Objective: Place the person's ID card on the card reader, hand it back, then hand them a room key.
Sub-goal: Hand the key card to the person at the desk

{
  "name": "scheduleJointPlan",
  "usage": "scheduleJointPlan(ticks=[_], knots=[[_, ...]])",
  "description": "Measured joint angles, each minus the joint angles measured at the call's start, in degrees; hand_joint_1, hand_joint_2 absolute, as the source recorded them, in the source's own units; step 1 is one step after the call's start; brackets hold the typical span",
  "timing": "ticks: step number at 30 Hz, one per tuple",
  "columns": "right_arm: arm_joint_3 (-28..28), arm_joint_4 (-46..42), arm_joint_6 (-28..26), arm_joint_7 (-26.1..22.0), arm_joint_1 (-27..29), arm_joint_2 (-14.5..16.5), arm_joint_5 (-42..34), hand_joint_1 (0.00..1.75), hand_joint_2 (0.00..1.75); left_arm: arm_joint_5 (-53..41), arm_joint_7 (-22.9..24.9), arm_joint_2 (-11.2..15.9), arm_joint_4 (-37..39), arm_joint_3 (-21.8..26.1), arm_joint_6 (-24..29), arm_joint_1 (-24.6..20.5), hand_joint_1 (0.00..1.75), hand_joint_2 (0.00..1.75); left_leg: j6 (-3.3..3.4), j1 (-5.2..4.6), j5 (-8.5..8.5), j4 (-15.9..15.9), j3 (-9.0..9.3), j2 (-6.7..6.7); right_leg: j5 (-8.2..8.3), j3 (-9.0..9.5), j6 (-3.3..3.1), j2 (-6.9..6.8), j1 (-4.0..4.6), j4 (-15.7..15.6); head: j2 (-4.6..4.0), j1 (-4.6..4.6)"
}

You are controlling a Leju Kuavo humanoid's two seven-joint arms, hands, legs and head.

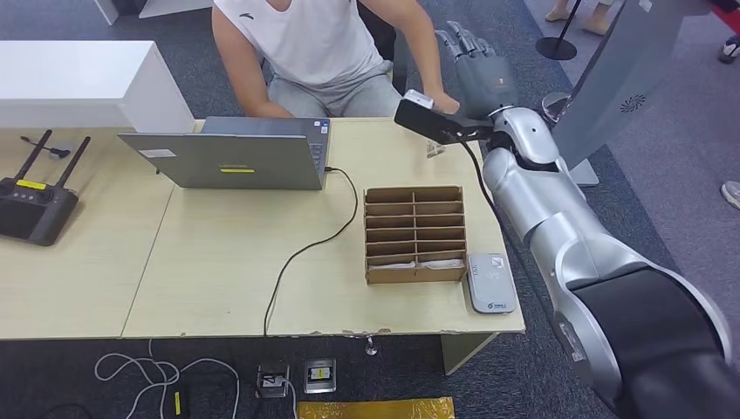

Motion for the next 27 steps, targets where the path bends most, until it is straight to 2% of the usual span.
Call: scheduleJointPlan(ticks=[5, 9, 12, 15, 27], knots=[[-2.1, -1.0, 0.5, -5.8, -0.5, 0.0, -10.0, 0.00, 1.75, 0.6, -0.8, 0.0, 0.0, 0.0, 0.1, 0.2, 0.00, 0.00, 0.00, 0.00, 0.00, 0.0, 0.00, 0.00, 0.00, 0.01, 0.00, 0.00, 0.00, 0.0, 0.00, 0.00], [-4.2, -4.6, 6.0, -9.4, 0.9, 0.0, -22.3, 0.00, 1.75, 1.3, -1.5, 0.0, 0.0, 0.0, 0.0, 0.4, 0.00, 0.00, 0.00, 0.00, 0.00, 0.0, 0.04, 0.00, 0.00, 0.04, 0.00, 0.00, 0.00, 0.0, 0.00, -0.01], [-4.9, -11.2, 12.1, -7.4, 5.2, -0.4, -31.9, 0.00, 1.75, 1.7, -1.8, -0.1, 0.0, 0.1, -0.2, 0.8, 0.00, 0.00, 0.00, 0.01, 0.00, 0.0, 0.11, 0.01, 0.00, 0.06, 0.00, 0.01, 0.01, 0.0, 0.00, -0.01], [-5.1, -19.4, 16.0, -4.0, 10.5, -1.7, -38.4, 0.00, 1.75, 1.8, -2.0, -0.1, 0.0, 0.2, -0.3, 1.2, 0.00, 0.00, 0.00, 0.00, 0.00, 0.0, 0.09, 0.00, 0.00, 0.05, 0.00, -0.01, 0.00, 0.0, 0.00, -0.01], [-8.4, -51.0, 37.8, 5.8, 29.5, -9.4, -69.5, 0.00, 1.75, 1.5, -2.0, -0.4, 0.0, 0.6, -1.4, 1.7, 0.00, 0.00, -0.03, 0.00, -0.04, 0.0, 0.13, 0.06, 0.00, 0.05, 0.00, 0.01, 0.00, -0.1, 0.00, -0.02]])
